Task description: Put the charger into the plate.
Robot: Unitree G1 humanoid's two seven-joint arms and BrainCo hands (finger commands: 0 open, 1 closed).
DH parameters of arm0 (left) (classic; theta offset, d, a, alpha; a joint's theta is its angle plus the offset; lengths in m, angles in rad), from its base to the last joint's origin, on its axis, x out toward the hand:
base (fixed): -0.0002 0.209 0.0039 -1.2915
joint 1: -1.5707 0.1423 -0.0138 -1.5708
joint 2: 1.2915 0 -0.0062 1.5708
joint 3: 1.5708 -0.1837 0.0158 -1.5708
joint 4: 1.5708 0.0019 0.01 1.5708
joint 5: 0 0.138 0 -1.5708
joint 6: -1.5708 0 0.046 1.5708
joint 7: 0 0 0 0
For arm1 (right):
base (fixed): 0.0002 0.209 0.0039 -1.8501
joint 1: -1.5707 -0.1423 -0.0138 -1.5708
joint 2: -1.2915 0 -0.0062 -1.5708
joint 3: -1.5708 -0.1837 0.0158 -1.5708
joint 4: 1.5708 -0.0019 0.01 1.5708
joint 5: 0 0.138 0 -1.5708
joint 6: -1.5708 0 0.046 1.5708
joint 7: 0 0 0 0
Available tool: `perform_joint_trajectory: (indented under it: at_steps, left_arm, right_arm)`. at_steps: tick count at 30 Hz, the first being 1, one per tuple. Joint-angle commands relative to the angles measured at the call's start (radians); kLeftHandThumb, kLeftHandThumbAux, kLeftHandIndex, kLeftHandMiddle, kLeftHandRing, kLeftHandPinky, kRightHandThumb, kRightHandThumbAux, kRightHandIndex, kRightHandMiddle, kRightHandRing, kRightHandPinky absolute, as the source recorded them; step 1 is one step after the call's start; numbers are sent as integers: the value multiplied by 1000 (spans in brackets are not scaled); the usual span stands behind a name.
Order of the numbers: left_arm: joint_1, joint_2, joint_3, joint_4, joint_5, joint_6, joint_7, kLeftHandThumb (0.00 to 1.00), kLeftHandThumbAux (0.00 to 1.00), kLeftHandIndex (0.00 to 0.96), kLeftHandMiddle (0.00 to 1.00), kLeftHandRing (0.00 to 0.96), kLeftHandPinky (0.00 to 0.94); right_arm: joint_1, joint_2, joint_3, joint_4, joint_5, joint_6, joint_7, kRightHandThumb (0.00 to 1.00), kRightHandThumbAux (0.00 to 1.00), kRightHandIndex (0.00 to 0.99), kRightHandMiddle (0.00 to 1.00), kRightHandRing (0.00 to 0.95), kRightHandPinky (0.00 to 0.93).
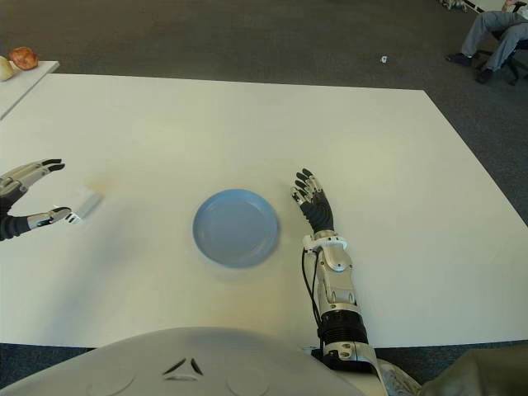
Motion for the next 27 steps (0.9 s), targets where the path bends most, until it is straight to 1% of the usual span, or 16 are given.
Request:
perform_joint_trajectory:
  at_steps: [1, 4, 5, 8, 11, 12, 15, 18, 21, 22, 23, 25, 27]
  left_arm:
    - [6, -23, -27, -32, 8, 31, -29, 236, 272, 0, 0, 0, 34]
    - [-8, -31, -36, -26, 36, 36, -13, 224, 283, 0, 0, 2, 54]
    - [-13, -32, -39, -20, 47, 35, -4, 220, 298, 0, 5, 12, 73]
    - [-50, -37, -66, 50, 102, 16, 48, 226, 333, 0, 20, 34, 109]
    - [-85, -38, -95, 116, 151, 7, 95, 242, 371, 0, 34, 51, 124]
    - [-91, -39, -102, 126, 164, 14, 103, 244, 378, 0, 36, 53, 125]
    - [-98, -45, -119, 127, 181, 42, 110, 245, 447, 0, 44, 63, 119]
    - [-203, -57, -211, 291, 241, 62, 162, 242, 484, 0, 41, 59, 101]
    - [-260, -63, -264, 381, 276, 80, 204, 229, 527, 0, 33, 51, 83]
    - [-292, -64, -285, 434, 288, 82, 226, 227, 532, 0, 33, 50, 82]
    - [-315, -64, -302, 473, 296, 83, 243, 203, 550, 0, 28, 46, 78]
    - [-345, -60, -327, 534, 300, 79, 270, 170, 567, 0, 23, 40, 72]
    - [-354, -54, -342, 560, 297, 75, 288, 140, 580, 0, 18, 34, 65]
  right_arm:
    - [6, -2, -1, -4, -2, 25, -3, 0, 612, 15, 138, 107, 42]
    - [7, -2, -1, -7, -1, 26, -3, 0, 610, 16, 140, 110, 44]
    - [8, -1, 0, -9, -1, 27, -3, 0, 609, 16, 142, 111, 43]
    - [9, 1, 0, -12, 1, 27, -2, 0, 609, 17, 145, 112, 40]
    - [9, 0, -1, -17, 6, 31, 1, 0, 609, 16, 147, 113, 38]
    - [9, 0, -2, -18, 8, 32, 2, 0, 609, 16, 147, 113, 38]
    - [8, 0, -3, -17, 11, 27, 5, 0, 609, 16, 152, 115, 44]
    - [10, -2, -5, -16, 14, 19, 10, 0, 609, 16, 154, 116, 47]
    - [10, -3, -6, -15, 15, 17, 13, 0, 610, 16, 155, 117, 42]
    - [11, -3, -6, -18, 17, 16, 15, 0, 610, 16, 155, 117, 41]
    - [11, -3, -6, -19, 18, 16, 16, 0, 612, 16, 155, 116, 40]
    - [14, -3, -8, -25, 22, 14, 19, 0, 615, 17, 155, 116, 39]
    - [16, -4, -10, -28, 24, 13, 22, 0, 618, 17, 154, 115, 40]
